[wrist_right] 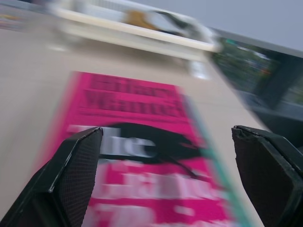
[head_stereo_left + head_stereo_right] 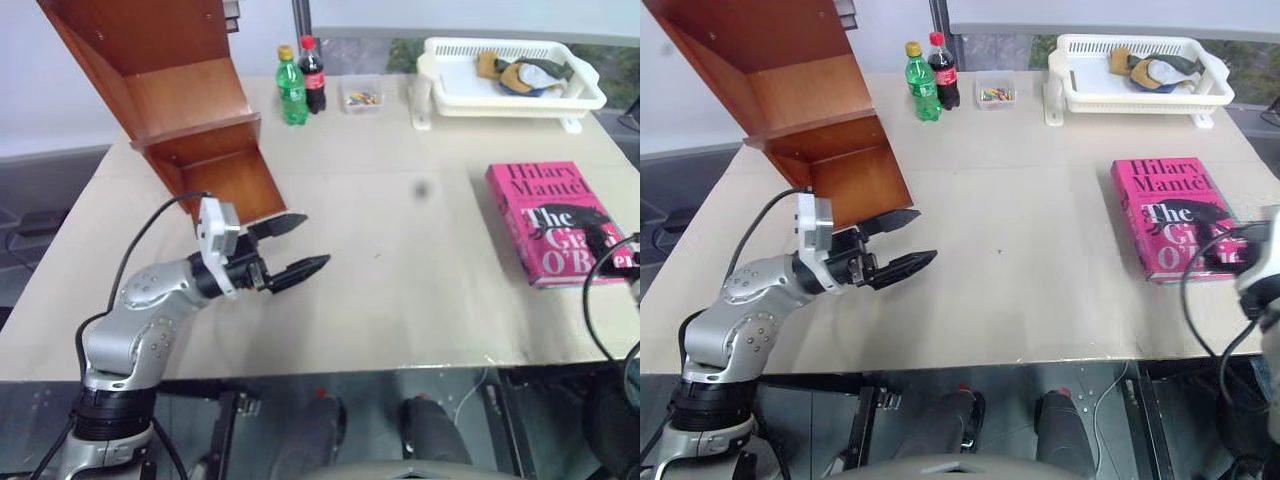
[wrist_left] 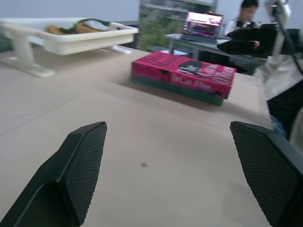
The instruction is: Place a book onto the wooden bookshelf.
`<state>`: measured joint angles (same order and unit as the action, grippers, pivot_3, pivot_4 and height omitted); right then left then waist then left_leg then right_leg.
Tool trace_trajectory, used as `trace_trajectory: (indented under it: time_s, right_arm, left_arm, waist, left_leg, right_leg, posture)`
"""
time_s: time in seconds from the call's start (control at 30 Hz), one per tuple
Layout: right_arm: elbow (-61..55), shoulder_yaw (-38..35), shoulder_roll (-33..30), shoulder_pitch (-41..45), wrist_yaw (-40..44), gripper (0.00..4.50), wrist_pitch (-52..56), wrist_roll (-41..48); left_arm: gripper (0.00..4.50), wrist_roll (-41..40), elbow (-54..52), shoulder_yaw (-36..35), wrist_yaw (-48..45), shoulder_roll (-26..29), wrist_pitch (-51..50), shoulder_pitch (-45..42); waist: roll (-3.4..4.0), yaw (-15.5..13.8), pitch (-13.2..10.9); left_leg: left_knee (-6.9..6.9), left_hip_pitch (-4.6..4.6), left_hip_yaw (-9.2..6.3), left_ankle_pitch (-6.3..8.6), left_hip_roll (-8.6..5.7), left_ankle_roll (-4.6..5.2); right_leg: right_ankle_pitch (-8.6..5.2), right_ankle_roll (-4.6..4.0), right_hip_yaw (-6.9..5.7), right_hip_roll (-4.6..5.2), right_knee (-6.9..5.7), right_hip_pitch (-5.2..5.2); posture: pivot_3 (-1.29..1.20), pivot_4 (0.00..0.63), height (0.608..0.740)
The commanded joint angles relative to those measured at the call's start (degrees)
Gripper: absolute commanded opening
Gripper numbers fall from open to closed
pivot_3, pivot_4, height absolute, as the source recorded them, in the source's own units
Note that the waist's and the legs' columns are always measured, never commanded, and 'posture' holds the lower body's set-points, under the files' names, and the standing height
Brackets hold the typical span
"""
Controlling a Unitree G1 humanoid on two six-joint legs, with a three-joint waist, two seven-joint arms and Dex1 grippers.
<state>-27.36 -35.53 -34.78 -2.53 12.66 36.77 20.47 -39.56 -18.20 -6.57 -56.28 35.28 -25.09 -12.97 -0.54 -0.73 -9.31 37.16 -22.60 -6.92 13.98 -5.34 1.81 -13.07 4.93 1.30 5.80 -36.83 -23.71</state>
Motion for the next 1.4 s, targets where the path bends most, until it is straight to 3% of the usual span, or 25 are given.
trace_trajectory:
  time_s: [0.03, 0.3, 0.5, 0.6, 0.8, 0.83, 1.27, 1.4]
  right_arm:
    - [6.13, -5.22, -5.66, 0.61, -1.9, 4.46, 1.76, -4.68]
    - [19.38, -2.44, -13.93, 0.57, 2.5, 4.46, 3.35, -8.96]
    - [32.0, 0.81, -18.33, 4.54, 5.87, 4.46, -1.73, -11.15]
    - [37.62, 2.71, -19.9, 7.27, 8.13, 3.35, -3.7, -11.67]
    - [43.98, 8.4, -20.96, 12.11, 10.38, 0.25, -6.34, -13.53]
    - [44.8, 9.44, -20.94, 13.04, 10.44, 0.06, -6.34, -13.86]
    - [50.72, 14.42, -21.28, 18.54, 11.12, 0.06, -5.75, -15.85]
    - [55.39, 17.18, -20.19, 22.92, 17.86, 0.06, -6.71, -13.66]
  left_arm:
    - [4.5, -3.75, -1.94, 1.35, -3.78, 0.07, -1.59, -3.75]
    - [4.5, -6.08, -2.21, 5.71, -8.8, -0.55, -3.88, -9.26]
    - [4.5, -5.1, -2.02, 6.65, -9.61, -1.06, -3.41, -10.38]
    - [4.5, -4.92, -2.26, 6.3, -8.94, -1.14, -3.32, -10.15]
    - [4.5, -4.43, -3.36, 5.61, -7.56, -0.97, -2.84, -8.88]
    - [4.5, -4.43, -3.57, 5.47, -7.3, -0.97, -2.79, -8.71]
    - [4.5, -5.04, -5.73, 4.87, -5.87, -0.49, -2.35, -7.58]
    - [4.5, -4.72, -6.45, 4.63, -5.65, -0.38, -1.84, -6.82]
  waist:
    - [0.01, -0.01, -0.01]
    - [0.06, 0.5, 0.02]
    - [0.06, 1.43, 0.02]
    - [0.09, 1.53, 0.01]
    - [0.09, 1.53, 0.01]
    - [0.11, 1.5, 0.0]
    - [0.13, 1.37, 0.0]
    - [0.14, 1.85, -0.01]
  left_leg:
    - [0.01, -0.01, 0.03, 0.0, -0.02, 0.01]
    - [0.04, 0.01, 0.14, 0.08, 0.0, 0.16]
    - [0.08, 0.05, 0.23, 0.09, 0.0, 0.19]
    - [0.08, 0.07, 0.25, 0.08, 0.01, 0.19]
    - [0.09, 0.08, 0.28, 0.07, 0.02, 0.16]
    - [0.09, 0.08, 0.28, 0.07, 0.02, 0.16]
    - [0.1, 0.07, 0.29, 0.05, 0.01, 0.12]
    - [0.1, 0.11, 0.39, 0.05, 0.02, 0.13]
  right_leg:
    - [0.0, 0.0, 0.01, 0.01, 0.0, 0.0]
    - [0.0, 0.01, 0.06, 0.0, 0.0, 0.04]
    - [0.0, 0.02, 0.13, 0.01, 0.0, 0.09]
    - [0.0, 0.02, 0.14, -0.01, 0.0, 0.09]
    - [0.01, 0.02, 0.16, -0.01, 0.0, 0.1]
    - [0.01, 0.02, 0.16, -0.01, 0.0, 0.1]
    - [0.01, 0.02, 0.19, 0.0, 0.0, 0.09]
    - [0.01, 0.02, 0.25, -0.01, 0.0, 0.09]
  posture:
    - [0.0, 0.15, 0.74]
    - [0.0, 0.15, 0.74]
    - [0.0, 0.15, 0.74]
    - [0.0, 0.15, 0.74]
    - [0.0, 0.15, 0.74]
    - [0.0, 0.15, 0.74]
    - [0.0, 0.15, 0.74]
    - [0.0, 0.15, 0.74]
